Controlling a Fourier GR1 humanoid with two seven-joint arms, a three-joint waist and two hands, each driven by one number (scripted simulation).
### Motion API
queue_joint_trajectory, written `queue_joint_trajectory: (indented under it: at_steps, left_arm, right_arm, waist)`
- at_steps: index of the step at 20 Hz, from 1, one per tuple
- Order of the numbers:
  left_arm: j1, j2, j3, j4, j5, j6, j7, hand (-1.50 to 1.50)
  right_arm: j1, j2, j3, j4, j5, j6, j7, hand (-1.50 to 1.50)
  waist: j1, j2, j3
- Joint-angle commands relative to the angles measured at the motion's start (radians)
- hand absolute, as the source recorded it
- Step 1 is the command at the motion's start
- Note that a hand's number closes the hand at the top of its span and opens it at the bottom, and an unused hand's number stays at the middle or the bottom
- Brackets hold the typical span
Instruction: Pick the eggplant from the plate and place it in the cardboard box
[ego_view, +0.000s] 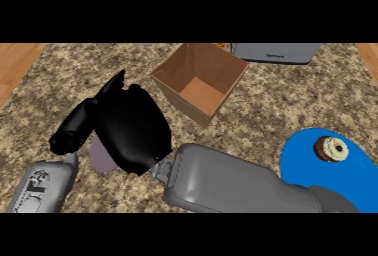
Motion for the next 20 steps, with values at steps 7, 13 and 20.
queue_joint_trajectory:
  at_steps: [7,13,20]
  left_arm:
    - [0.015,0.012,0.022,-0.015,-0.003,0.002,0.009,0.00]
    - [0.016,-0.002,0.032,-0.010,-0.021,0.028,0.006,0.00]
    - [0.013,-0.017,0.026,-0.028,-0.027,0.038,0.019,0.00]
  right_arm:
    - [-0.264,0.003,-0.130,0.298,-0.080,-0.283,0.197,1.50]
    - [-0.331,0.003,-0.182,0.547,-0.092,-0.256,0.055,1.50]
    - [-0.327,-0.039,-0.258,0.751,-0.233,0.018,-0.111,1.50]
  waist:
    - [-0.028,0.007,0.000]
    - [-0.060,0.008,0.001]
    - [-0.057,0.013,0.001]
